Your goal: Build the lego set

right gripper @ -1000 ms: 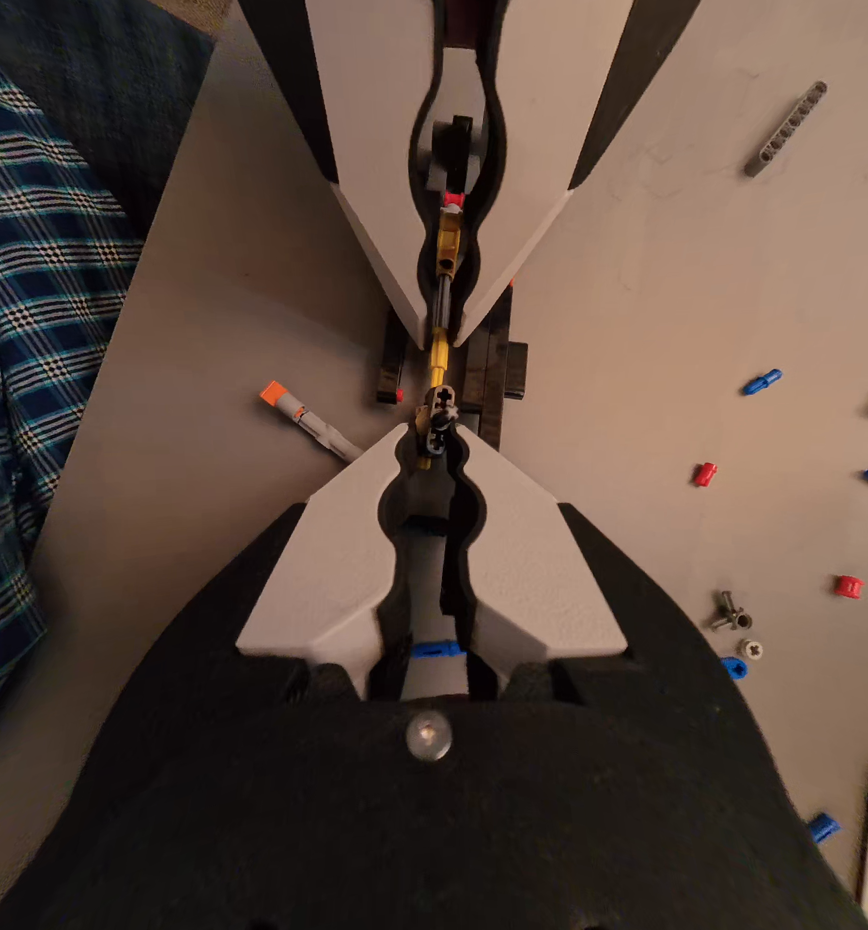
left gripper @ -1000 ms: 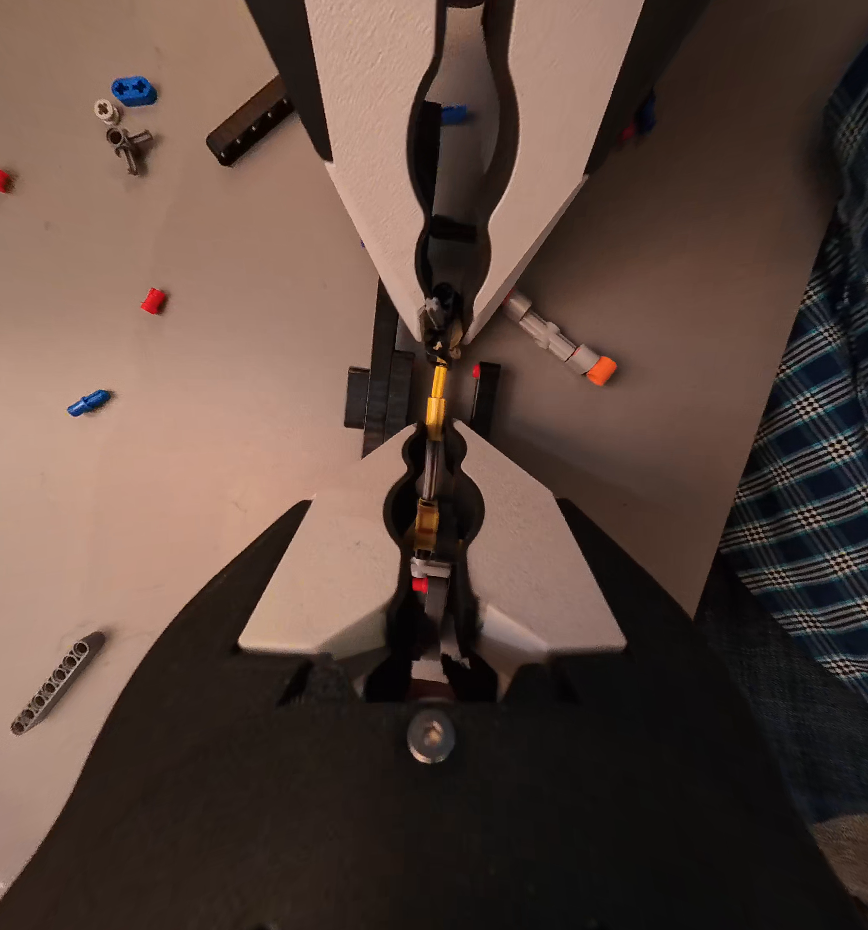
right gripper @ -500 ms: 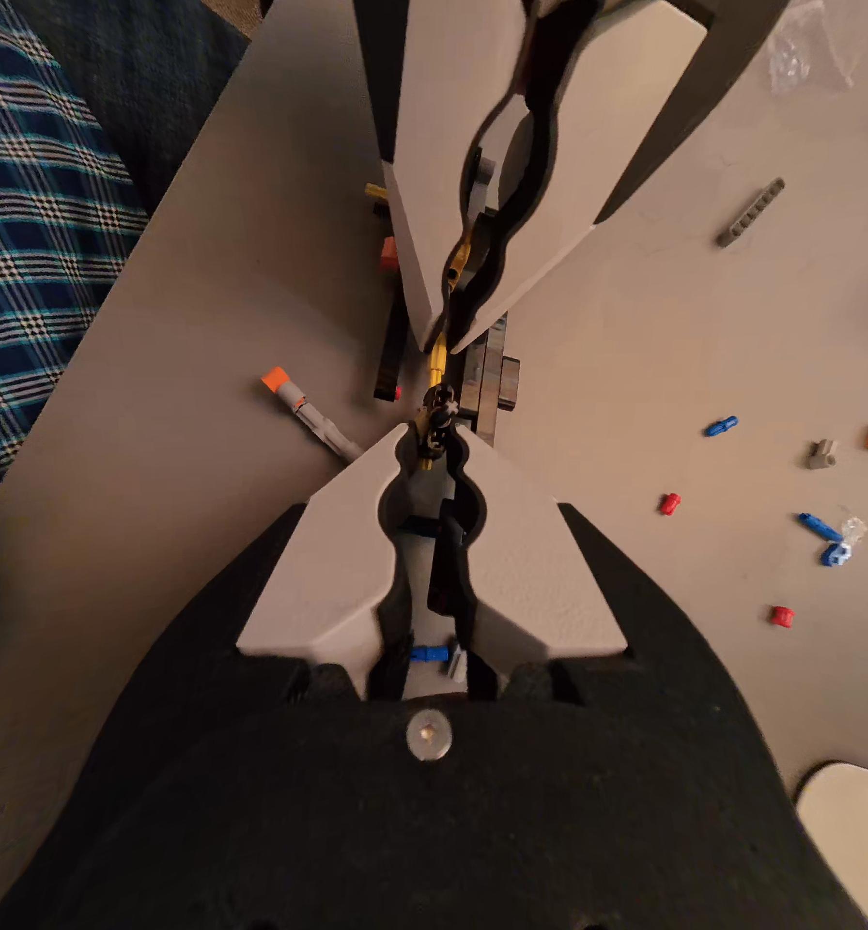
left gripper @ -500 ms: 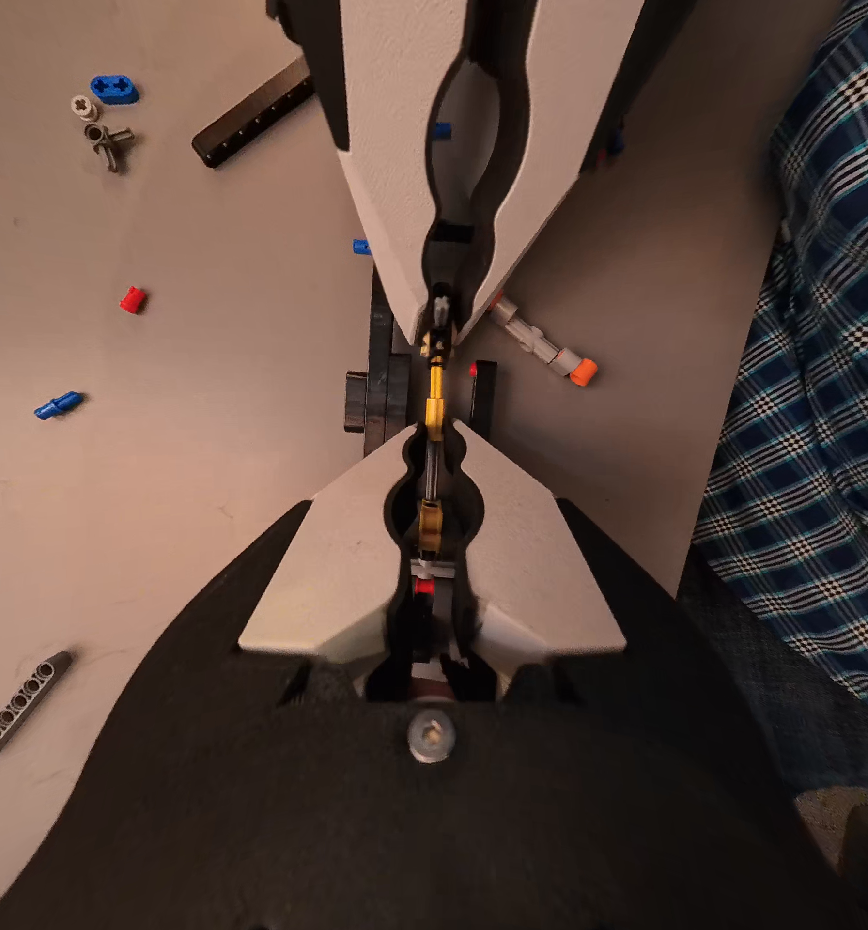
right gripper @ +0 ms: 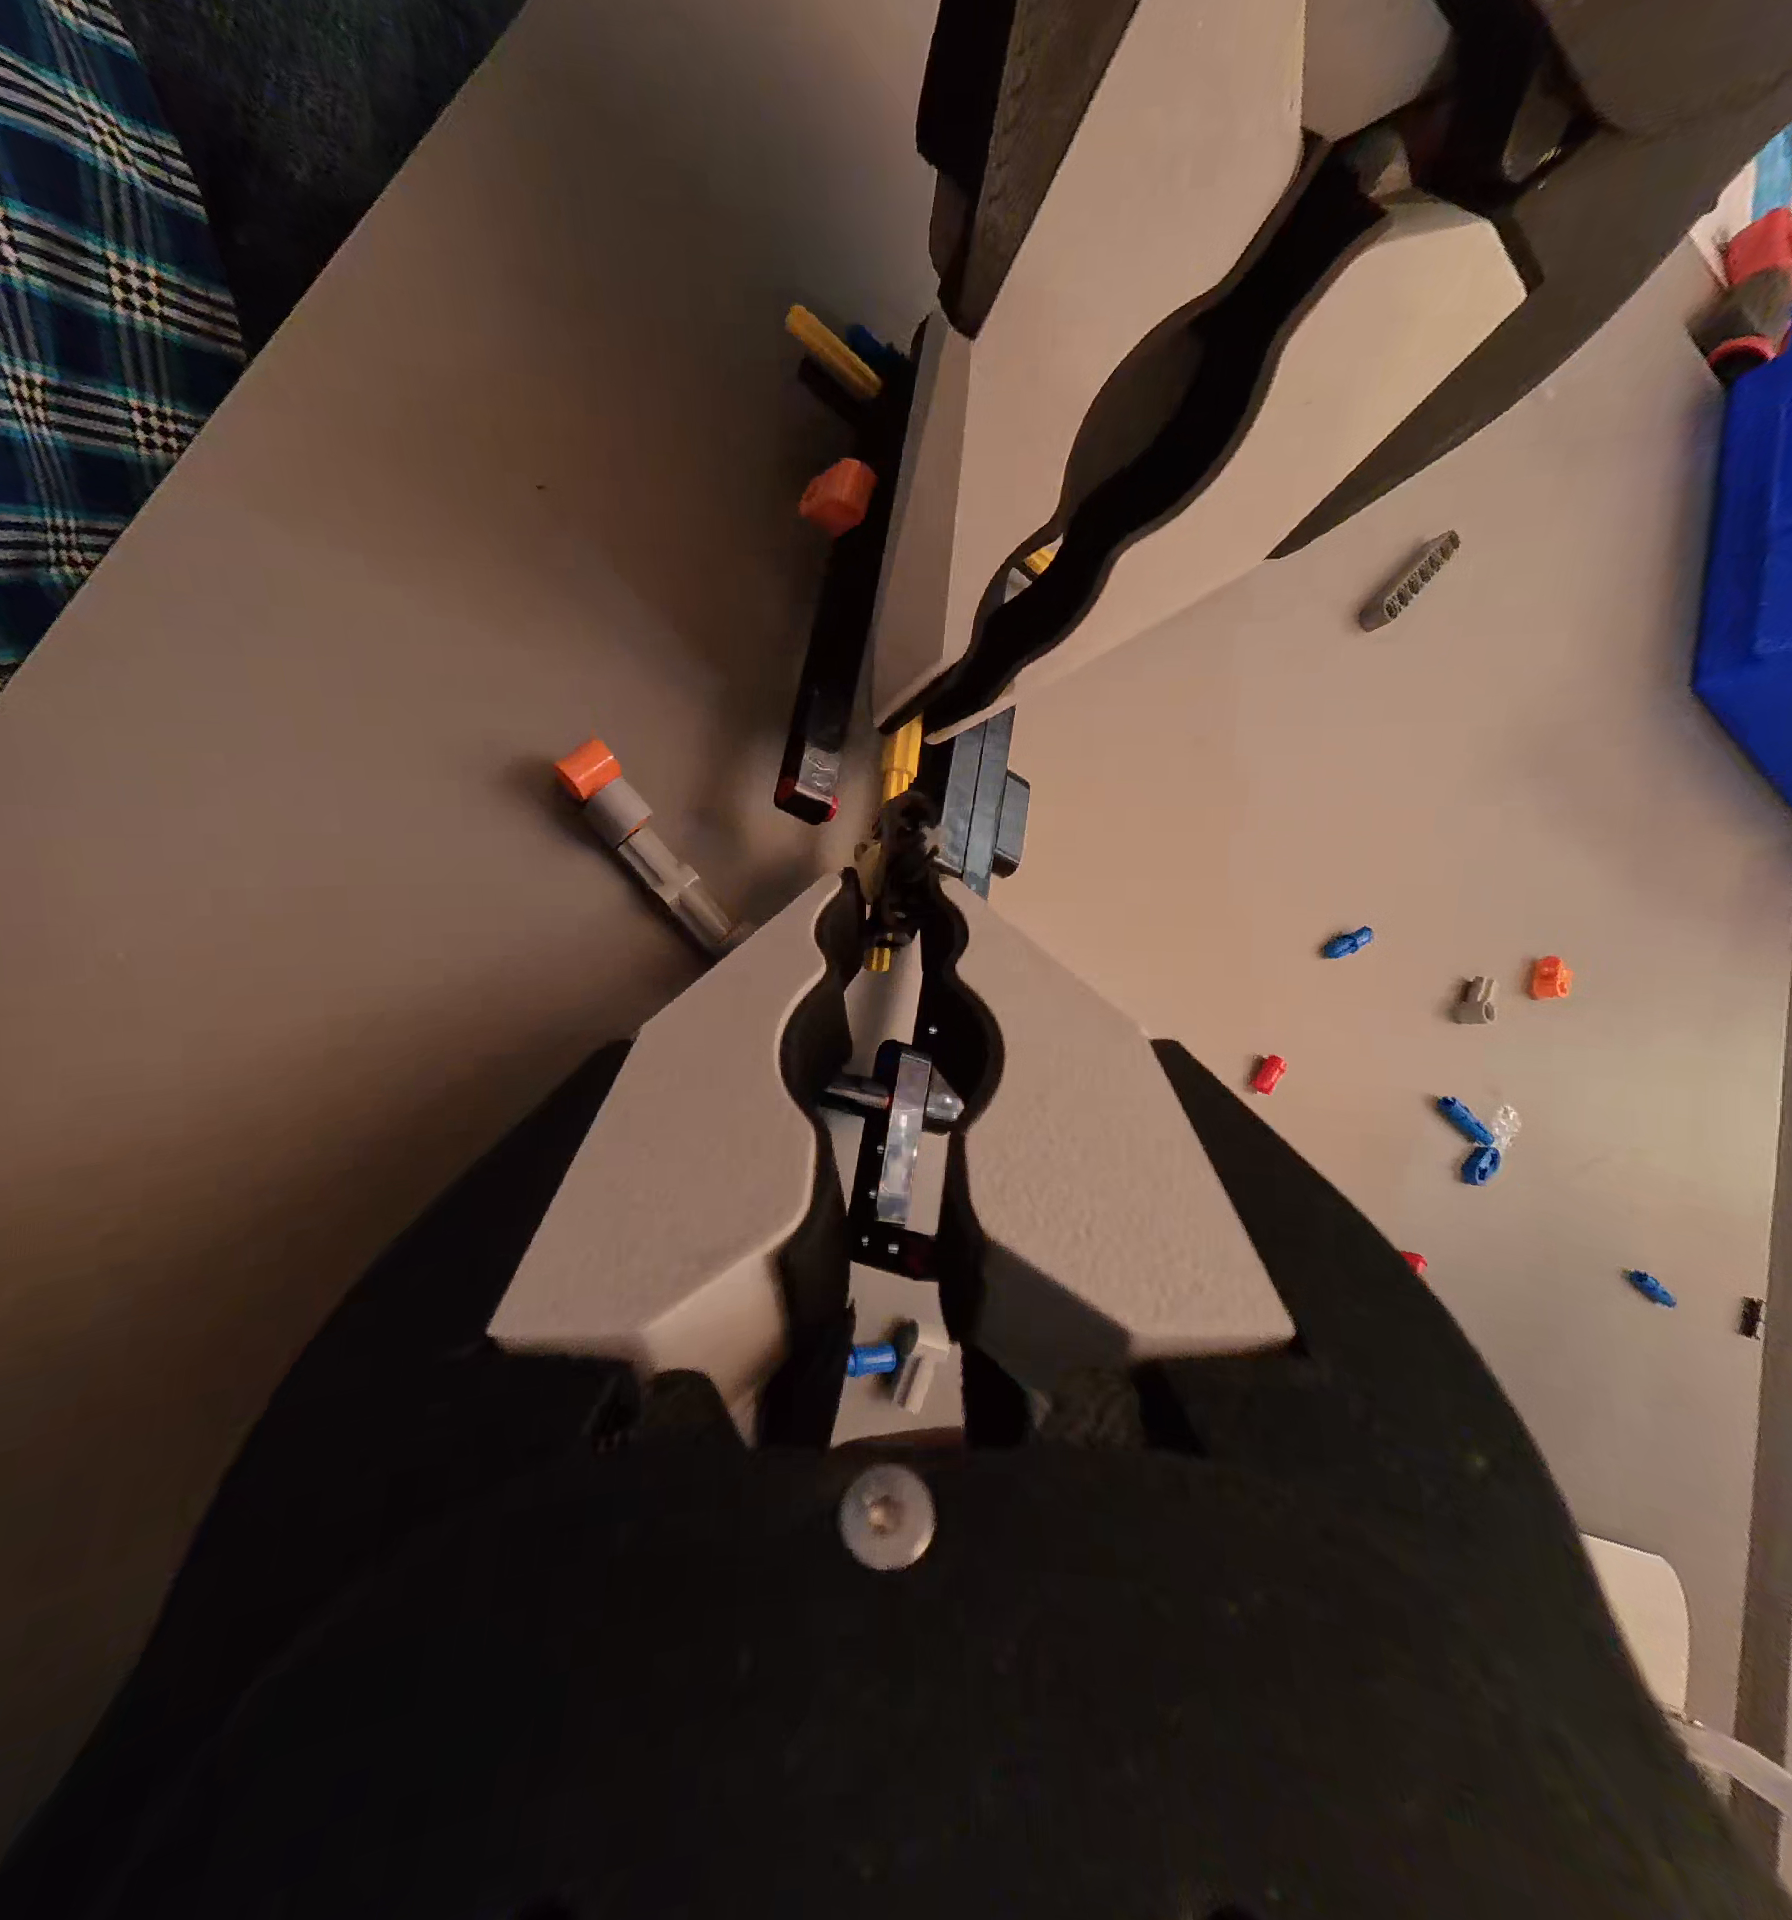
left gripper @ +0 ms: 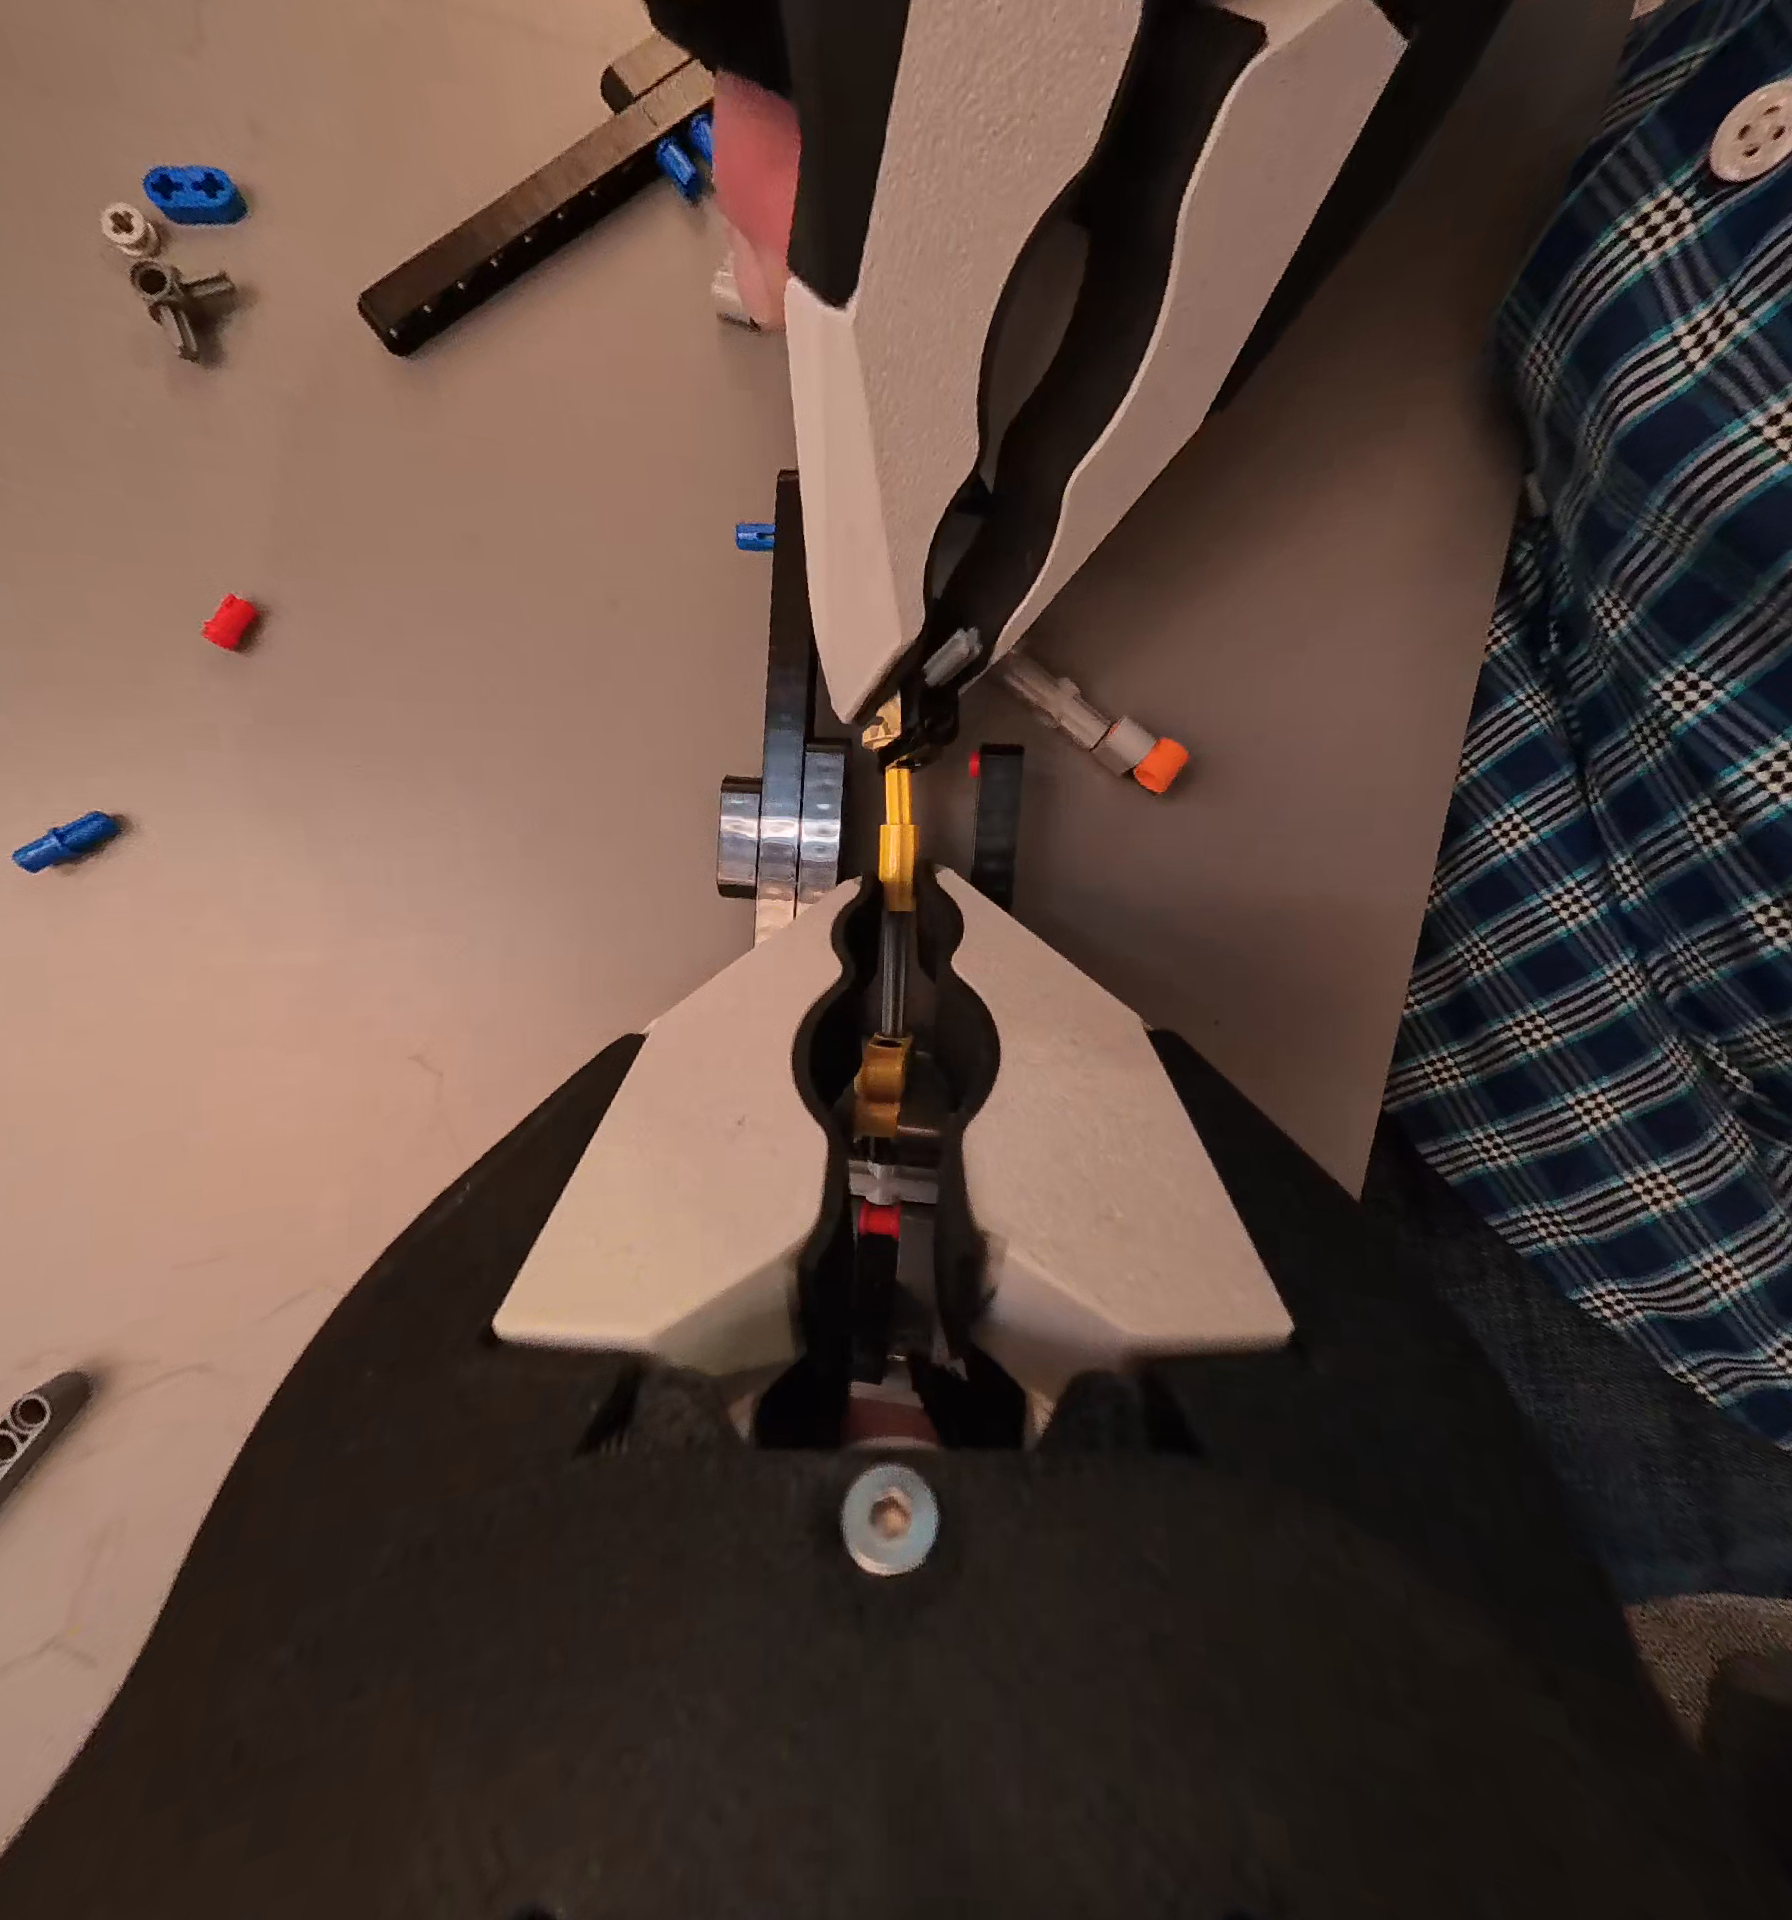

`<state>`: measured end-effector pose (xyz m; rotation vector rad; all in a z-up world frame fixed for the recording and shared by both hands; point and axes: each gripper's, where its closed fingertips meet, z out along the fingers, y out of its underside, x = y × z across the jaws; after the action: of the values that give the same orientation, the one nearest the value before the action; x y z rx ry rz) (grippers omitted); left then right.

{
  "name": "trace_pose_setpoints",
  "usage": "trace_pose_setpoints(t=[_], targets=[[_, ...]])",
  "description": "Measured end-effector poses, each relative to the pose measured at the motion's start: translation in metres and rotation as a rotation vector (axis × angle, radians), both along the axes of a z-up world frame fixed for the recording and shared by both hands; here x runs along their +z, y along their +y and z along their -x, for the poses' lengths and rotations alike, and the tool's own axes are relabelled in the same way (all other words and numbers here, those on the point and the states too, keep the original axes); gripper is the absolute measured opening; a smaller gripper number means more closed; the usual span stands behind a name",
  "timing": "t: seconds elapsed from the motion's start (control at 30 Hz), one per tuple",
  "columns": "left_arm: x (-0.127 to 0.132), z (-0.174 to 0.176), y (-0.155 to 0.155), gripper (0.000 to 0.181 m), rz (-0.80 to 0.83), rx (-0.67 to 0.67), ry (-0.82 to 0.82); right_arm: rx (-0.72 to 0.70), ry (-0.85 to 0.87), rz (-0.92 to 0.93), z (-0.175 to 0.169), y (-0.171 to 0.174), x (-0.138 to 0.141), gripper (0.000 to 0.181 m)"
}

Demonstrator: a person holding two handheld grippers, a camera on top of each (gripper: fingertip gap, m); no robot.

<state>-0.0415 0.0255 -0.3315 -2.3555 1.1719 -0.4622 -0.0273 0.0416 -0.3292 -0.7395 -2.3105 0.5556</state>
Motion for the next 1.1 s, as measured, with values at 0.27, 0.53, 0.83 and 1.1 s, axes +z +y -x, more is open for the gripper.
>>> trace_pose_setpoints(t=[0.27, 0.53, 0.83, 1.1], targets=[[0.0, 0.0, -0.001, 0.003, -0.03, 0.012, 0.02, -0.018, -0.014, 0.032, 0.001, -0.001, 0.0, 0.007], [-0.001, -0.003, -0.002, 0.003, -0.076, -0.005, 0.064, -0.012, -0.036, 0.083, -0.001, -0.004, 0.001, 0.008], [-0.003, -0.008, -0.002, 0.003, -0.165, -0.031, 0.101, 0.027, -0.061, 0.104, -0.006, -0.002, -0.004, 0.007], [-0.006, -0.009, -0.002, 0.002, -0.24, -0.034, 0.133, 0.059, -0.047, 0.119, -0.008, -0.004, -0.01, 0.008]])
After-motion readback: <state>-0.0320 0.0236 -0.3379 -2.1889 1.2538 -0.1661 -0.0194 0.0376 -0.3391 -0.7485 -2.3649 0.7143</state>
